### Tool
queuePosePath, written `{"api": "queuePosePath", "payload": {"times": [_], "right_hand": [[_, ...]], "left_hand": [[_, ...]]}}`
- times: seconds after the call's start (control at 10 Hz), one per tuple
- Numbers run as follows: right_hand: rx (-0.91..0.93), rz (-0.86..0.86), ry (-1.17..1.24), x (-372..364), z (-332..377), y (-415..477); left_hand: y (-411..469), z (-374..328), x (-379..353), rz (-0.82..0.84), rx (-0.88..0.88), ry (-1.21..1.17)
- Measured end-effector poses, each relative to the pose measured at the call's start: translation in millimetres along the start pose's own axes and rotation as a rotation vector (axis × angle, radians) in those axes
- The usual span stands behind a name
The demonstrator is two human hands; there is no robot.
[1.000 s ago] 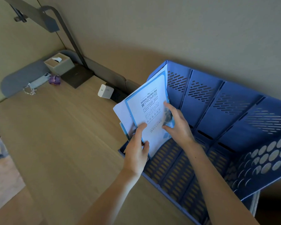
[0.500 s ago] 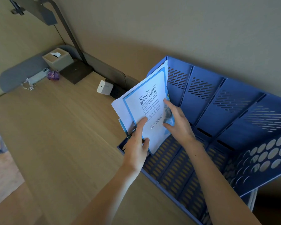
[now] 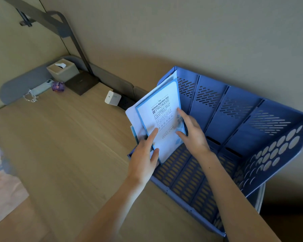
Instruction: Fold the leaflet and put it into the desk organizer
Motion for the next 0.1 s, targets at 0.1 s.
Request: {"api": "queuePosePath", "payload": {"times": [0.1], "right_hand": [[-0.024,-0.046,-0.023,12.7,9.3,-8.4]], "left_hand": [[-6.5,-7.6,18.6,-0.026,-0.001,0.074]]}}
Point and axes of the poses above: each hand's wrist, its own y-axis towards the middle knuckle, its own x-axis out of the back of the hand, z = x × y, the point moved 9 cm from there along y, towards the middle knuckle, and after that the axes turned 6 degrees about x, right-handed, at the moved point
